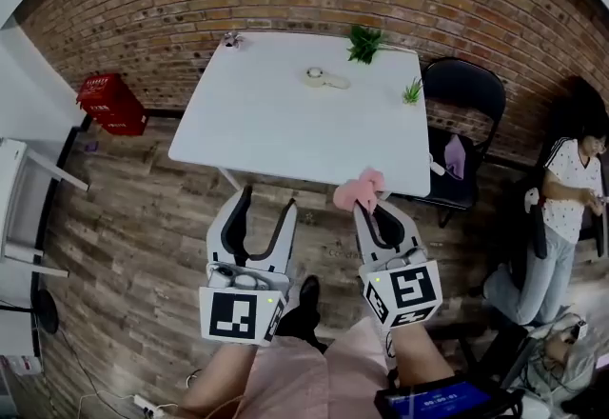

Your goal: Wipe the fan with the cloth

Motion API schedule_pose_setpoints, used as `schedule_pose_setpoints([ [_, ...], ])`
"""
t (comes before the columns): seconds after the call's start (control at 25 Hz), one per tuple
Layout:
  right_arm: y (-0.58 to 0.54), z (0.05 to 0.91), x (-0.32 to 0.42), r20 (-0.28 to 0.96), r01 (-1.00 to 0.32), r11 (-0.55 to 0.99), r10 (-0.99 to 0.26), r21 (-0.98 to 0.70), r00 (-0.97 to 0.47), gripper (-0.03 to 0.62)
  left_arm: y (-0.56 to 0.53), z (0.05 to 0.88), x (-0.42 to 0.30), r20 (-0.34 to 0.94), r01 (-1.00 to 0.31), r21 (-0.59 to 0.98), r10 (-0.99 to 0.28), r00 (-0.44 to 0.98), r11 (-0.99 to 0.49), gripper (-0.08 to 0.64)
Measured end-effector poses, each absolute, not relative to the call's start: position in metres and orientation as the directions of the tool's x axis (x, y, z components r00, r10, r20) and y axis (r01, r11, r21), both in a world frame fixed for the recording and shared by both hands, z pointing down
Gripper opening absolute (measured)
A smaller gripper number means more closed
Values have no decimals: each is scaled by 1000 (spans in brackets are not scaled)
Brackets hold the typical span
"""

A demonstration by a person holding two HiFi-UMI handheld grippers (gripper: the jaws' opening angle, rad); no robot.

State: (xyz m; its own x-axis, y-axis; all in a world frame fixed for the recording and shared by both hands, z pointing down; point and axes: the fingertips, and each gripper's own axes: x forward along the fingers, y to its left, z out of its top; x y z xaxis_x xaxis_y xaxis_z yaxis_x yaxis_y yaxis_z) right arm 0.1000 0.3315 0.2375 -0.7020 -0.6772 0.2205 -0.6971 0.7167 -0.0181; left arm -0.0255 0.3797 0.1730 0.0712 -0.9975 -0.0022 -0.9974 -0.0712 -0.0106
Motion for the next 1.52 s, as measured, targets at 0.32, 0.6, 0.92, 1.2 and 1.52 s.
schedule_pose_setpoints([
  [0.32, 257, 232, 74, 225, -744, 668, -725, 0, -651, 49, 300, 172, -60, -9, -993, 3, -993, 122, -122, 239],
  [0.6, 217, 236, 78, 241, -770, 638, -747, -2, -619, 49, 258, 180, -59, 19, -987, 9, -986, 163, -163, 239],
  [0.92, 151, 258, 80, 260, -769, 639, -738, -28, -623, 49, 190, 199, -54, 64, -985, -1, -983, 175, -175, 239],
  [1.2, 58, 278, 78, 273, -750, 657, -711, -70, -648, 49, 105, 211, -60, 117, -990, -39, -984, 134, -139, 239],
  [1.52, -26, 262, 54, 238, -687, 724, -659, -58, -714, 49, 43, 192, -70, 101, -995, -77, -993, 57, -65, 239],
])
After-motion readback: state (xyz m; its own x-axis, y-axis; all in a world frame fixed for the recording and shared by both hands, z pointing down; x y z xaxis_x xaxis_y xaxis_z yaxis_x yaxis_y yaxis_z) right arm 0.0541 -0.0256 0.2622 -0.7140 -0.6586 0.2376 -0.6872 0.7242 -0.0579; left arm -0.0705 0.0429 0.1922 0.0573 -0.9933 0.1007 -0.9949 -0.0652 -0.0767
